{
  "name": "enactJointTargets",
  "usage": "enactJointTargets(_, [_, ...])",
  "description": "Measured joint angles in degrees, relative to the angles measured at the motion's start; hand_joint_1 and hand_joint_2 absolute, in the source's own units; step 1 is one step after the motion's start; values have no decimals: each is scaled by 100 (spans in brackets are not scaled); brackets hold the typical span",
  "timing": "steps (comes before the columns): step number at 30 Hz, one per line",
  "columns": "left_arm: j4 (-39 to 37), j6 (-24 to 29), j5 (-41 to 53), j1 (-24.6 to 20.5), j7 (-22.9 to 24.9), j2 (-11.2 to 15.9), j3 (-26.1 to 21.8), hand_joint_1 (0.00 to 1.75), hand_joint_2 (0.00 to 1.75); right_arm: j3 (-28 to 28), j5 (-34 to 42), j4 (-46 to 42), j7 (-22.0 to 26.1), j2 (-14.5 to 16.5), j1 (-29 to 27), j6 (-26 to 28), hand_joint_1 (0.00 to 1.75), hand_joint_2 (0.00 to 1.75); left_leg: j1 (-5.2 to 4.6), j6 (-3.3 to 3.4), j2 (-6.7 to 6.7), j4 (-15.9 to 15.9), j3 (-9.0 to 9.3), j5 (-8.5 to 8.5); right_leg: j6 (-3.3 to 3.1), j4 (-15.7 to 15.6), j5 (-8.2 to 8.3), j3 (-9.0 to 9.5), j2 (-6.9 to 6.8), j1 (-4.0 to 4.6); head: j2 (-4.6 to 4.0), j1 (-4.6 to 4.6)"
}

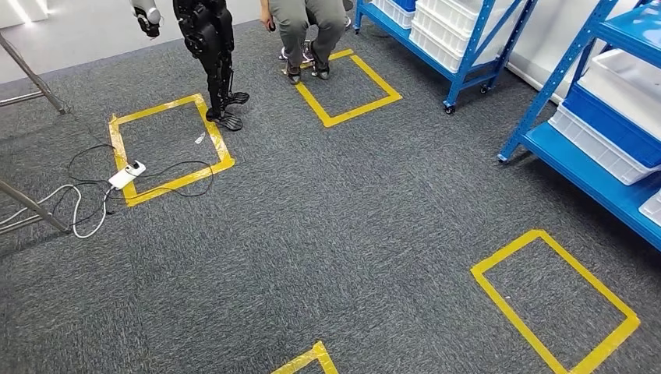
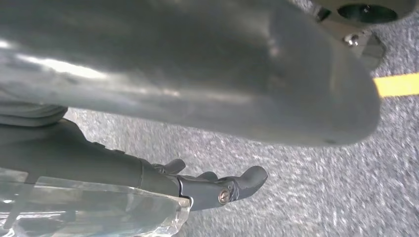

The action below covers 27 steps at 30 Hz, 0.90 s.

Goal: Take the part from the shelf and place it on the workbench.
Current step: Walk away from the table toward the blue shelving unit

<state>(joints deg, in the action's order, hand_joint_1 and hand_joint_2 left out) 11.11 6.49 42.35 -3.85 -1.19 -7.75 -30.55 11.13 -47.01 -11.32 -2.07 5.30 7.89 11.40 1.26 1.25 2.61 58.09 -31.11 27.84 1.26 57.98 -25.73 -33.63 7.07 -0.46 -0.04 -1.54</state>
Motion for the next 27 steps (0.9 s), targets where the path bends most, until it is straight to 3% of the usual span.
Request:
enactJointTargets(2, [1, 0, -1, 1, 3, -9, -1, 0, 0, 0, -10, 0, -7, 0, 4, 1, 0, 0, 4, 91, -149, -96, 33, -62, 11, 283, -160, -168, -260, 13, 0, 24])
enactJointTargets(4, [0, 0, -1, 11, 7, -10, -2, 0, 0, 0, -20, 0, -13, 5, 26, 1, 0, 0, -14, 130, -314, -123, 38, -77, -21, 981, -497, -518, -546, -5, 0, 47])
enactJointTargets(6, [-1, 0, -1, 16, 9, -10, -3, 0, 0, 0, -23, 1, -17, 7, 23, 1, 0, 0, -27, 129, -479, -122, 31, -72, 15, 1541, -695, -786, -624, -34, 0, 49])
enactJointTargets(7, [-1, 0, -2, 15, 9, -10, -3, 0, 0, 0, -24, 1, -21, 6, 12, 1, 0, 0, -26, 123, -550, -121, 30, -67, 65, 1529, -665, -766, -646, -49, 0, 51])
enactJointTargets(8, [-1, 0, -2, 14, 9, -13, -3, 0, 0, 0, -27, 2, -26, 4, 3, 1, 0, 0, -22, 110, -619, -120, 37, -58, 128, 1265, -552, -612, -695, -66, 0, 55])
enactJointTargets(10, [0, 0, -2, 13, 9, -17, -3, 0, 0, 0, -42, 2, -31, 0, 8, -1, 0, 0, -27, 61, -741, -113, 67, -28, 211, 454, -276, -158, -938, -83, 0, 68])
enactJointTargets(11, [0, 0, -2, 17, 9, -20, -3, 0, 0, 0, -52, 2, -32, -1, 21, -2, 0, 0, -40, 21, -801, -107, 91, -2, 204, 147, -169, 18, -1061, -70, 0, 71])
enactJointTargets(13, [0, 1, -2, 14, 9, -20, -3, 0, 0, 0, -73, 2, -33, 2, 39, -3, 0, 0, -62, -61, -921, -98, 146, 45, 120, -24, -97, 101, -1139, -27, 0, 58])
enactJointTargets(15, [2, 2, -2, -8, 9, -27, -4, 0, 0, 0, -84, 2, -40, 1, 33, -3, 0, 0, -38, -134, -990, -86, 199, 91, 28, -28, -81, 96, -991, -50, 0, 38])
enactJointTargets(17, [5, 2, -2, -21, 8, -31, -5, 0, 0, 0, -88, 2, -49, 0, 35, -3, 0, 0, 3, -183, -746, 154, 129, 289, -69, -49, -56, 124, -850, -112, 0, 11])
enactJointTargets(19, [5, 1, -1, -8, 8, -28, -4, 0, 0, 0, -97, 2, -52, 15, 52, -5, 0, 0, 22, -200, -394, 828, -175, 676, -143, -53, -41, 136, -713, -112, 0, -21])
enactJointTargets(21, [4, 0, 1, 11, 10, -26, -4, 0, 0, 0, -109, 2, -54, 30, 49, -7, 0, 0, 22, -200, -276, 1469, -515, 905, -170, -49, -38, 134, -555, -77, 0, -27])
enactJointTargets(23, [3, 0, 4, 22, 11, -25, -4, 0, 0, 0, -117, 2, -57, 31, 34, -8, 0, 0, 24, -181, -253, 1417, -555, 702, -175, -42, -36, 143, -395, -62, 0, -27])
enactJointTargets(25, [4, 1, 7, 22, 11, -23, -5, 0, 0, 0, -121, 2, -61, 32, 32, -9, 0, 0, 30, -156, -189, 879, -342, 323, -172, -33, -36, 156, -270, -61, 0, -29])
enactJointTargets(27, [2, 2, 8, 22, 11, -17, -5, 0, 0, 0, -124, 2, -63, 42, 45, -10, 0, 0, 43, -128, 51, 326, -114, 103, -151, -15, -37, 144, -161, -40, 0, -25])
